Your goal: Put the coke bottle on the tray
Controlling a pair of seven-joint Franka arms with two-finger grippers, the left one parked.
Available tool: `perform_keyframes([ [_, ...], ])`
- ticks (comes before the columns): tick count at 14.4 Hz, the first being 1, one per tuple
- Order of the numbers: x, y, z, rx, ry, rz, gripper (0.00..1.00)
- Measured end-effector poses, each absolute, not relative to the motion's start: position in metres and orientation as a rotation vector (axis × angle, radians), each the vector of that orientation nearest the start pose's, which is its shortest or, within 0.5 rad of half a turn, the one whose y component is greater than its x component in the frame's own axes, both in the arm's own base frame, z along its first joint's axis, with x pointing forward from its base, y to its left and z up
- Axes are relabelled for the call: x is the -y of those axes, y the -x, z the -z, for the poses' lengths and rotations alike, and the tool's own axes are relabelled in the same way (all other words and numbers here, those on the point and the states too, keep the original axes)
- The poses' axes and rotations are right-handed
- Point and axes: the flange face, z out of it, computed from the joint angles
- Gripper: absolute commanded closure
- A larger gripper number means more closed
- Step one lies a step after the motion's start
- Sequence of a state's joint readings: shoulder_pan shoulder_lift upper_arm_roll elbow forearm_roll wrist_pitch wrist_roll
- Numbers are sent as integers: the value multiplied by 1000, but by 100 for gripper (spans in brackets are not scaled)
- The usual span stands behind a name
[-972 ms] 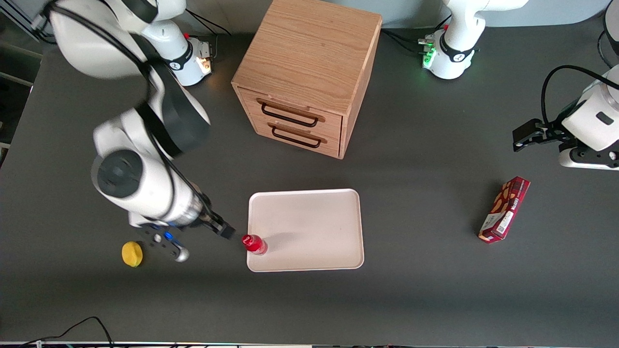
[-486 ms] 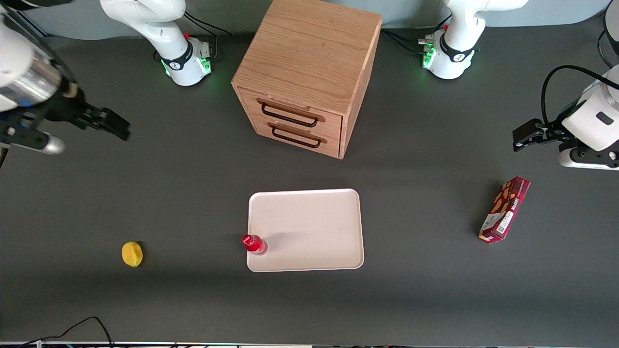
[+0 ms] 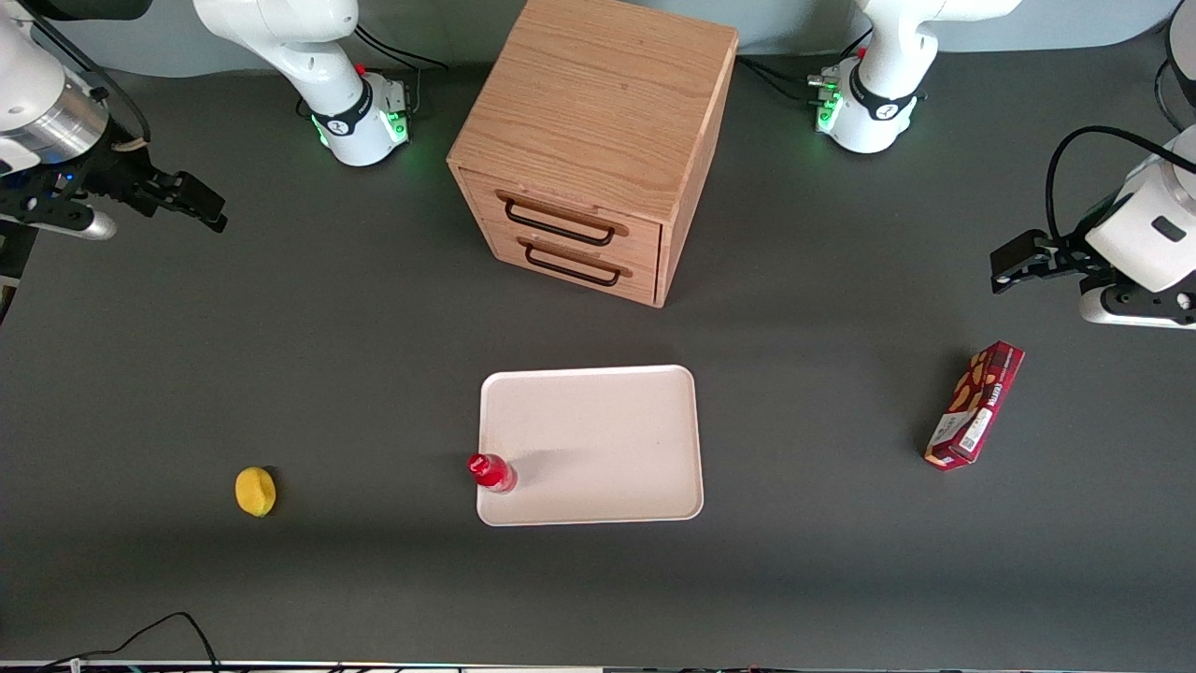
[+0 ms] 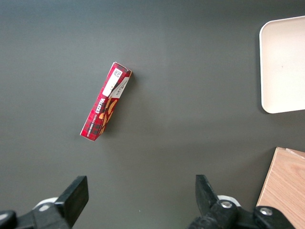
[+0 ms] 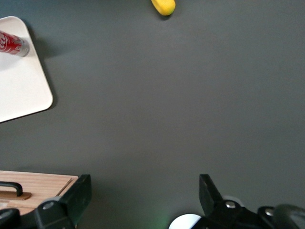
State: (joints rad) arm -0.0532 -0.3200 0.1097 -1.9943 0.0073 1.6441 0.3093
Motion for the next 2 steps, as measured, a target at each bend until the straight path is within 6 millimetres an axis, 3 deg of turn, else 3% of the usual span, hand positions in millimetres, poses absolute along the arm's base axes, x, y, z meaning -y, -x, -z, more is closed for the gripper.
perform_keyframes([
  [2,-32,-451,-601,-427,3093,-18,0],
])
